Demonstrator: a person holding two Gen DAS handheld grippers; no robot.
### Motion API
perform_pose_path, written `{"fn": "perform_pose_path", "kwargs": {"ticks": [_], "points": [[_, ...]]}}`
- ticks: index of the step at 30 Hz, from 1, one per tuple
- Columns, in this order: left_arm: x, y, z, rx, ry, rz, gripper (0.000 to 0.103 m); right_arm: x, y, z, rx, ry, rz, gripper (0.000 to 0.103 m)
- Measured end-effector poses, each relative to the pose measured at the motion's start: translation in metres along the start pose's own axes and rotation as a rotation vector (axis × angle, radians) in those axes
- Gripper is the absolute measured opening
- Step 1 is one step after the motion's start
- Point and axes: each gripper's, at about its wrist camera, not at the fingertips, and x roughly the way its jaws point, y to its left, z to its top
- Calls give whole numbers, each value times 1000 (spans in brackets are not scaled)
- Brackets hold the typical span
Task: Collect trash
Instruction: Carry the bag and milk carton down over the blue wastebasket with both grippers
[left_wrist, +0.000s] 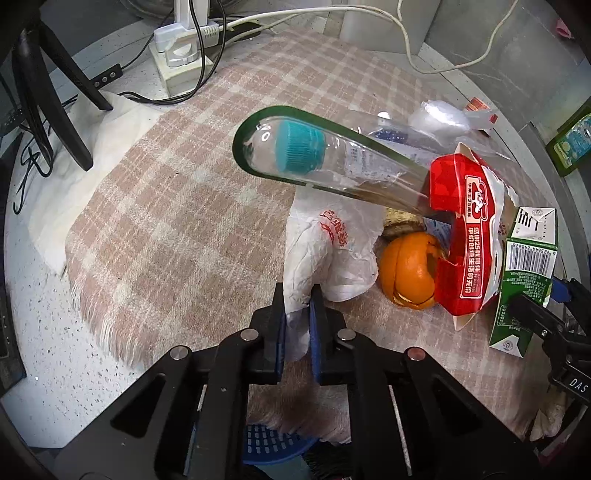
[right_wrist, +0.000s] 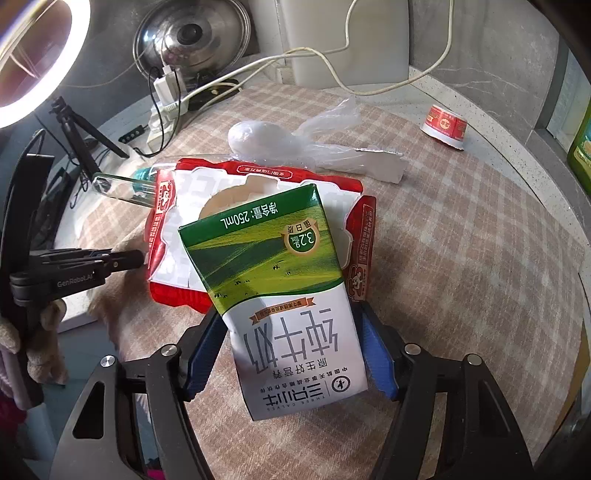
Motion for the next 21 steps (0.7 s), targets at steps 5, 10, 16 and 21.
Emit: {"fn": "perform_pose_path", "kwargs": {"ticks": [5, 10, 16, 21], "points": [[-14, -1, -11, -13, -30, 37, 7, -8, -5, -2, -1, -19, 39, 61], [-30, 4, -26, -49, -50, 63, 6, -19, -14, -8, 21, -43, 83, 60], [-52, 8, -49, -52, -72, 79, 6, -34, -20, -17, 54, -72, 98, 60], [-68, 13, -71, -29, -87, 80, 6, -54, -18, -27, 94, -108, 117, 60]]}}
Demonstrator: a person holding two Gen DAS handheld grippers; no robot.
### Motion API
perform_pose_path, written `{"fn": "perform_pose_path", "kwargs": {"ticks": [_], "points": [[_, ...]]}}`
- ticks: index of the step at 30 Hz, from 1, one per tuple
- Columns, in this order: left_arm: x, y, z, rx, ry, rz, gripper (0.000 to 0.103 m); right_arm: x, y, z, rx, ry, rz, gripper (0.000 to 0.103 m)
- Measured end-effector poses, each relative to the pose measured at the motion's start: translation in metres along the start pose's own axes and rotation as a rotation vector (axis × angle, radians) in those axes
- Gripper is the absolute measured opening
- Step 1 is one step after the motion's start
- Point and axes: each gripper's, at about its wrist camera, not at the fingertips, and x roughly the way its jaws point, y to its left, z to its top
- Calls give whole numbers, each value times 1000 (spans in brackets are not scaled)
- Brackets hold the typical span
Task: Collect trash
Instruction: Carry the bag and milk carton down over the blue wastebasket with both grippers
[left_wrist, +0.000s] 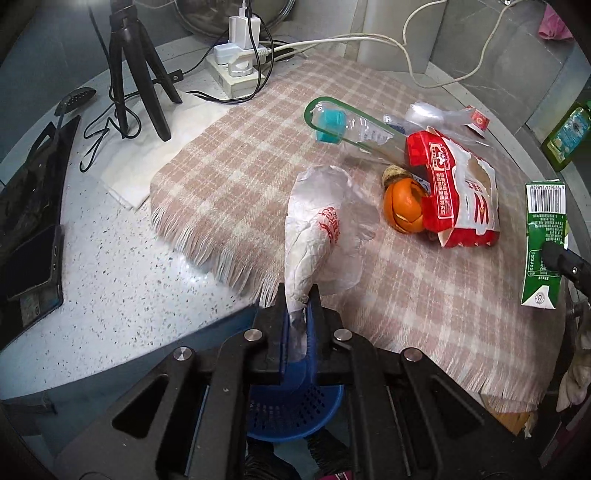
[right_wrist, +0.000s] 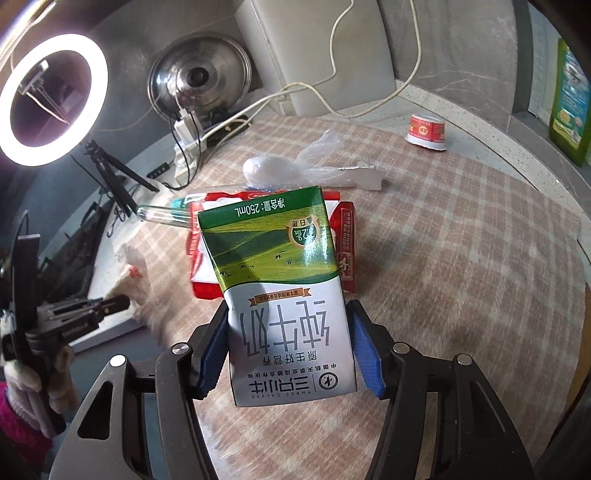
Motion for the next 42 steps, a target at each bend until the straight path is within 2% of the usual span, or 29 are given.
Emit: {"fn": "perform_pose_path", "kwargs": {"ticks": [9, 19, 29, 42], "points": [[-19, 16, -38, 38, -11, -21, 6, -19, 46, -32, 17, 6, 24, 60], [-18, 42, -87, 85, 17, -32, 6, -9, 106, -81, -9, 64, 44, 60], [11, 65, -124, 95, 87, -51, 6, 18, 145, -125, 6, 156, 26, 60], [83, 85, -161, 61, 243, -69, 6, 74, 154, -177, 48, 265, -37, 60]]}}
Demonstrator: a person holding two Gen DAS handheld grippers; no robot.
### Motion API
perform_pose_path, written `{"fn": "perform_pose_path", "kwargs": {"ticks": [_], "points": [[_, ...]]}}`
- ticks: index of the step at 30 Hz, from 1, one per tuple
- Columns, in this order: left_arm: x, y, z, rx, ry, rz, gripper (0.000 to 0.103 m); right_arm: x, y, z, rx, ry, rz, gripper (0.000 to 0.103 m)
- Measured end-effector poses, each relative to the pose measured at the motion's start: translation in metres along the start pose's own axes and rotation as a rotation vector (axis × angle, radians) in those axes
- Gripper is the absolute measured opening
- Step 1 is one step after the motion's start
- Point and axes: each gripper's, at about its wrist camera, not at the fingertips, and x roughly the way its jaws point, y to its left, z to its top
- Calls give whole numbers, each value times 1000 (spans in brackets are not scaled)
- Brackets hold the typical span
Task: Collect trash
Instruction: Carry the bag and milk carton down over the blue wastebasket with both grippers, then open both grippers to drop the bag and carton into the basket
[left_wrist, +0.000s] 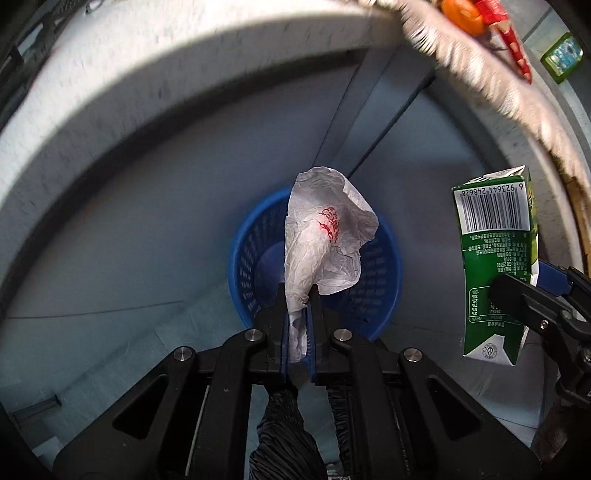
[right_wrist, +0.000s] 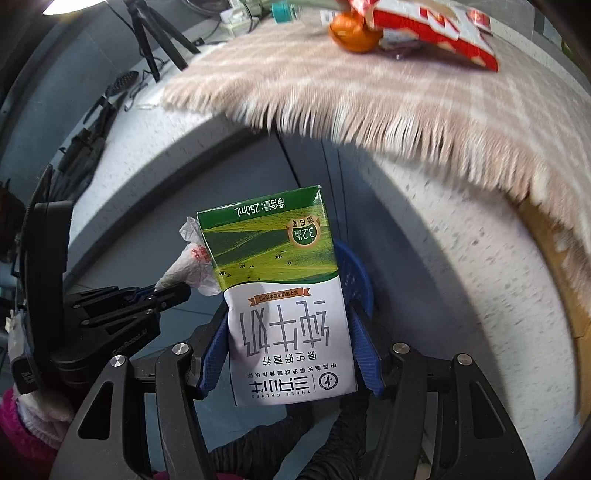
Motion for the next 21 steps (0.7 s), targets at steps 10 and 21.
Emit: {"fn": "perform_pose_path", "kwargs": {"ticks": [10, 21], "points": [[57, 7, 2, -14, 90, 8, 6, 61, 2, -7, 0, 87, -42, 60], [84, 11, -2, 15, 138, 25, 12, 96, -1, 7, 12, 129, -81, 60]]}}
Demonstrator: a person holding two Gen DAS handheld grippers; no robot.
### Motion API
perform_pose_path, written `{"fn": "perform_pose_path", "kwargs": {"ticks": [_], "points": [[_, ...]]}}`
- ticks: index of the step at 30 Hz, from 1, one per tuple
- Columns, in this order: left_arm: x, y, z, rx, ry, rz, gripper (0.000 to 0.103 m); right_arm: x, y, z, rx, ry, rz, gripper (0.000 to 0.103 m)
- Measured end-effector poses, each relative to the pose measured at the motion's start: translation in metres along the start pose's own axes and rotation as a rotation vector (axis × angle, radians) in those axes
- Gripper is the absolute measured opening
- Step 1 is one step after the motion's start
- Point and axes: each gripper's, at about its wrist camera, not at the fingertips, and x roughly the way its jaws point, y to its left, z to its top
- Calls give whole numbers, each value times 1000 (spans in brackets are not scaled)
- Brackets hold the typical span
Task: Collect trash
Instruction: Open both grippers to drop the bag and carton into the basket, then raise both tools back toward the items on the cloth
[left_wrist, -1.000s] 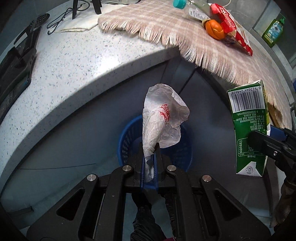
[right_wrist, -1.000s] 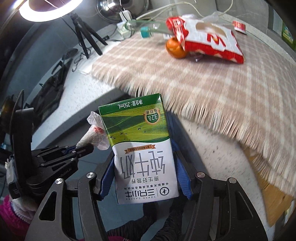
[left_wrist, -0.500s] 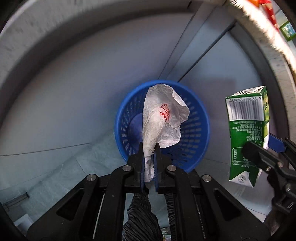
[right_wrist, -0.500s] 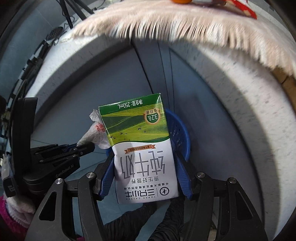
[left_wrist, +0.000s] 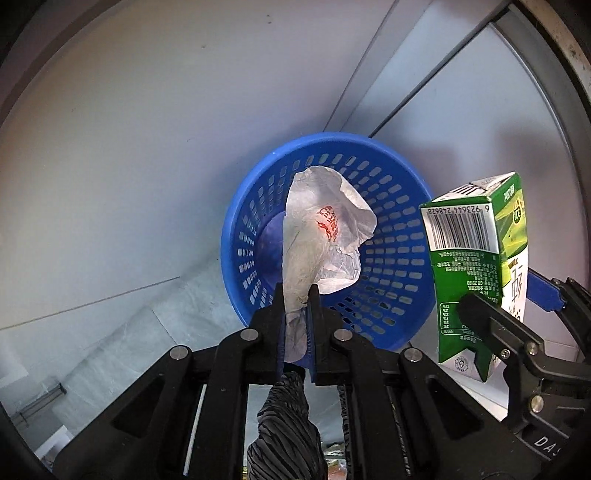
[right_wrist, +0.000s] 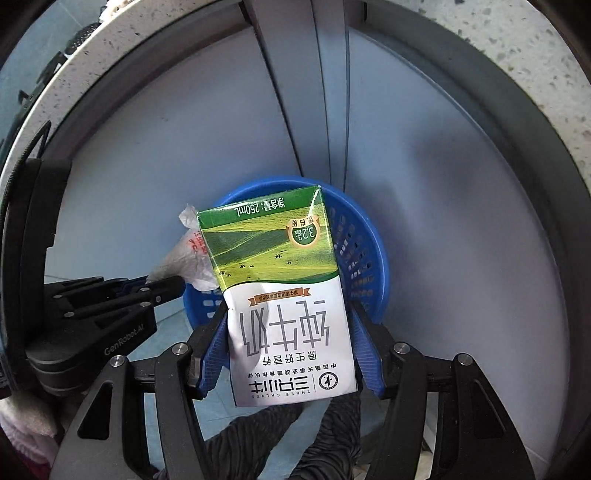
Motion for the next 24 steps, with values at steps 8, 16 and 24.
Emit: {"fn": "perform_pose_path", "kwargs": {"ticks": [8, 16, 24], "points": [[-7, -4, 5, 19, -25, 20, 48, -9, 5, 3, -6, -10, -26, 62], [-22, -3, 6, 25, -47, 29, 48, -21, 4, -4, 1, -24, -34, 62], [-58, -6, 13, 34, -99, 25, 48, -60, 3, -10, 0, -75, -13, 62]]}}
